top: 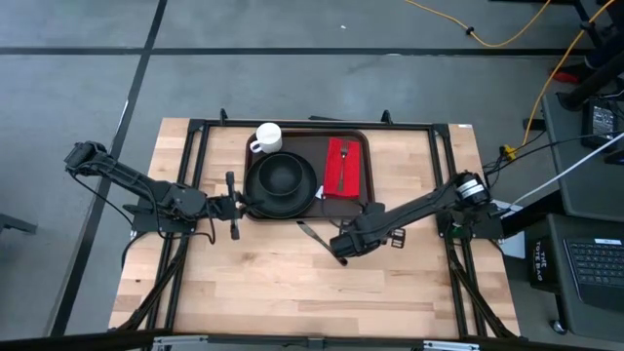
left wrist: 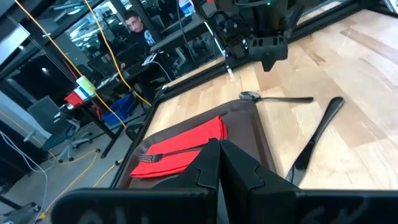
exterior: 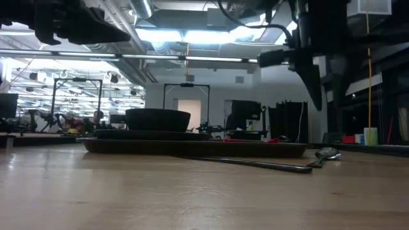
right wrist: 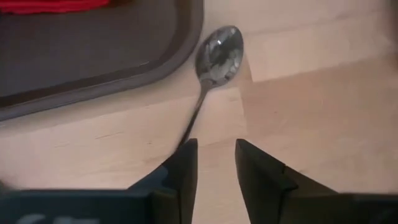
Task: Set up tray
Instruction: Put the black spoon to the left of the black fork on top of the red table napkin on the brown serving tray
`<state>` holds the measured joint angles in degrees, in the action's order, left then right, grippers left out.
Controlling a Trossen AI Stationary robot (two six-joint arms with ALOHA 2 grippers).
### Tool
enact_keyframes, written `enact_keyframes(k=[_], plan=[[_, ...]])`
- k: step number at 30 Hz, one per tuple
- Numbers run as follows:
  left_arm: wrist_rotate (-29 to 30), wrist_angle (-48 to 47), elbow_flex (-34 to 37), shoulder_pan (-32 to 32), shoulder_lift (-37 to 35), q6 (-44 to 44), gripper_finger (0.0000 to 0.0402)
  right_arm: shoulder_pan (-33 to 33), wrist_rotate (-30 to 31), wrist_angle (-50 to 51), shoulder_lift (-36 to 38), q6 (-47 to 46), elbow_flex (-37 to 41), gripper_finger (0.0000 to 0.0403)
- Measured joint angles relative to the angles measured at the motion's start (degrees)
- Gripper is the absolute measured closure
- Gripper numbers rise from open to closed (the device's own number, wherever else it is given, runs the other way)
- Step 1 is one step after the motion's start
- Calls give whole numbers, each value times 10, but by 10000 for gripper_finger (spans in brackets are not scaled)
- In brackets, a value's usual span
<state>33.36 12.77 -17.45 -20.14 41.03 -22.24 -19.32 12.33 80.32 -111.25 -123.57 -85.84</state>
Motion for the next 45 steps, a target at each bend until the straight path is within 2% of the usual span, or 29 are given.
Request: enact_keyframes(k=[6, 10, 15, 25, 35, 45], plan=[[-8, -16, 0, 0, 0, 0, 397, 0, -1, -90, -8, -39, 51, 290], [-57, -23, 0, 0, 0, 0, 396, 0, 0, -146, -8, -66, 99, 290], [-96, -23, 0, 0, 0, 0, 399, 0, 0, -158, -8, -97, 124, 290], [-95, -23, 0, 0, 0, 0, 399, 9, 32, -194, -7, -106, 167, 290], [-95, -23, 0, 0, 0, -15, 397, 24, 59, -199, -7, -110, 169, 290], [-95, -26, 0, 0, 0, -15, 396, 26, 61, -199, -1, -109, 169, 290]])
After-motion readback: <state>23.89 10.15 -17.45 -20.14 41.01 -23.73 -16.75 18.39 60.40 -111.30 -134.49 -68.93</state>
